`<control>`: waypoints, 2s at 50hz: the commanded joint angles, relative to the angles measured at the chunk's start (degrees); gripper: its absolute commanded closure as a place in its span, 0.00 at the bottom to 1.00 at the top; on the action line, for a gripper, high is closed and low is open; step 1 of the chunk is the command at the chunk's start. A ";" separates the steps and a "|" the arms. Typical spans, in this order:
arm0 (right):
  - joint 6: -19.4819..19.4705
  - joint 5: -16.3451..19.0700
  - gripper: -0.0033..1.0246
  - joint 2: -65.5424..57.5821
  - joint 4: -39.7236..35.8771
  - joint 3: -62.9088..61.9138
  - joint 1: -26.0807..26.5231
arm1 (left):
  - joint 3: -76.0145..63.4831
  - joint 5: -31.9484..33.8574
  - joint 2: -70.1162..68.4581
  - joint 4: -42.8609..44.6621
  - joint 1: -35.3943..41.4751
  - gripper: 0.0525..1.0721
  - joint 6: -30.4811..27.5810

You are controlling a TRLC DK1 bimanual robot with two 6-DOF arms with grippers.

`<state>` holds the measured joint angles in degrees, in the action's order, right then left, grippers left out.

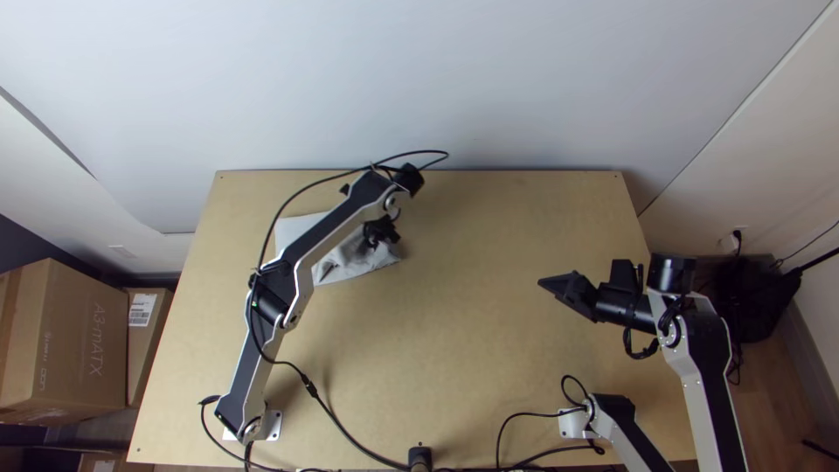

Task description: Fold the t-shirt

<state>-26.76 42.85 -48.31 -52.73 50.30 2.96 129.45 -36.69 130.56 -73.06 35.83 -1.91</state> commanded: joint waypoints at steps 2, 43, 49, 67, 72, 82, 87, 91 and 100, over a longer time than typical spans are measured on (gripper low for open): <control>-0.83 -0.58 0.04 2.00 -0.71 -3.19 -1.47 | 3.62 -0.75 -1.10 4.68 3.72 0.04 0.95; -7.87 -15.25 0.04 -43.53 14.15 31.35 -34.34 | 0.63 15.42 -37.13 -1.03 -20.81 0.04 4.55; -6.99 -15.25 0.04 -50.21 16.96 37.32 -37.85 | -0.34 16.82 -40.56 -2.97 -24.50 0.04 3.85; -10.94 -16.40 0.04 -67.00 20.03 49.36 -40.75 | -2.27 18.05 -45.66 -5.87 -33.55 0.04 2.00; -11.38 -16.57 0.04 -69.81 22.41 49.89 -41.37 | -2.27 18.05 -46.10 -6.40 -34.87 0.04 1.65; -11.47 -17.63 0.04 -75.00 27.77 50.51 -42.25 | -2.01 18.23 -47.33 -6.40 -35.31 0.04 2.00; -11.38 -17.63 0.04 -77.90 28.38 52.53 -42.34 | -2.18 18.49 -47.86 -6.92 -35.83 0.04 2.26; -11.47 -17.63 0.04 -80.62 28.56 54.73 -42.42 | -2.53 18.67 -48.56 -7.19 -36.54 0.04 2.44; -11.91 -17.54 0.04 -86.95 28.21 60.09 -43.22 | -2.45 19.28 -49.00 -7.63 -37.86 0.04 2.18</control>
<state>-37.10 25.67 -131.31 -24.58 107.31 -39.03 127.55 -17.96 83.00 -79.70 -1.15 0.21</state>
